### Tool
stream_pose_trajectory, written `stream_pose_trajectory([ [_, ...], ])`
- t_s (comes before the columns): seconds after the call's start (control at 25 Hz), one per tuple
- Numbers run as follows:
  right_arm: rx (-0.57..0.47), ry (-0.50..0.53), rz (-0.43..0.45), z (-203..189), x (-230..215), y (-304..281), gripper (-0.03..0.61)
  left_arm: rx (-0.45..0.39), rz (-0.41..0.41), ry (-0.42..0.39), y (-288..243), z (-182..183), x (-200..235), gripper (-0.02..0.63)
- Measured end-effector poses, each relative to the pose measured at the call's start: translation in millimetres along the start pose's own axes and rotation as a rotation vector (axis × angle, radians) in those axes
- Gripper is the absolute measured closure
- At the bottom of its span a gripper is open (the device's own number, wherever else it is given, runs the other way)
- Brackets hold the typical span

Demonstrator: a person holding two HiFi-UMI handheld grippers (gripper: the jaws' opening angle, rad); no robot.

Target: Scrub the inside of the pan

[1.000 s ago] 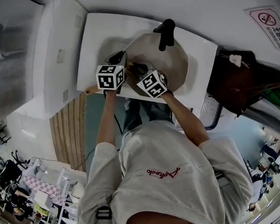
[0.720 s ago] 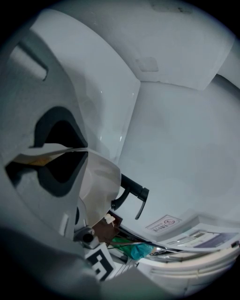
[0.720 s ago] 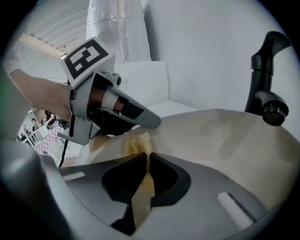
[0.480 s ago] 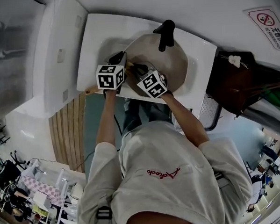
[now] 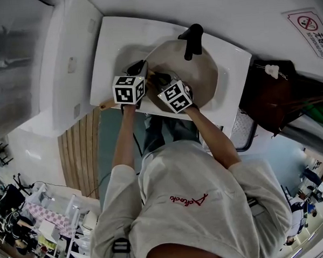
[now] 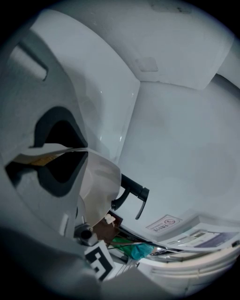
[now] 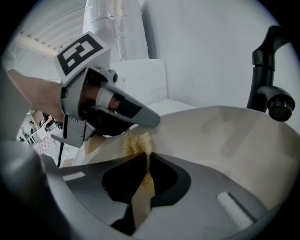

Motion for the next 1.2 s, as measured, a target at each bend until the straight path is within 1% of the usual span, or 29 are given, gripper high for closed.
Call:
stream_pose_trajectory([
  [0.44,-0.03,-0.082,-0.13,5.4,-44.4,-13.7,0.549,0.001,-0.006,0.011,0.3,-0.2,0.6,0.586],
  [0.6,-0.037,-0.138,-0.182,7.0,-60.7,-10.7,0.549,0.005,-0.014,0.008,0.2,0.1,1.3,0.584],
  [0.88,-0.061,-0.193,-0.275,6.9,-83.9,0.2,0.549,0.008,-0.02,0.01,-0.5,0.2,1.6,0.586],
  [1.04,-0.07,-0.19,-0.279,9.3,-85.6,5.5,0.549,0.007,-0.022,0.009,-0.6,0.1,1.9,0.584],
  [1.2,-0.055,-0.151,-0.228,9.9,-70.2,6.7,0.549,0.01,-0.025,0.011,-0.8,-0.7,2.5,0.584],
])
Point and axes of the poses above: the fingertips, and each gripper's own axes: y backward along the fingers, x to its left, z out of its top, the point moved 10 cm from there along y, backward along the fingers, and after that the axes turned 10 degrees about -x, right-handed, at the moved point
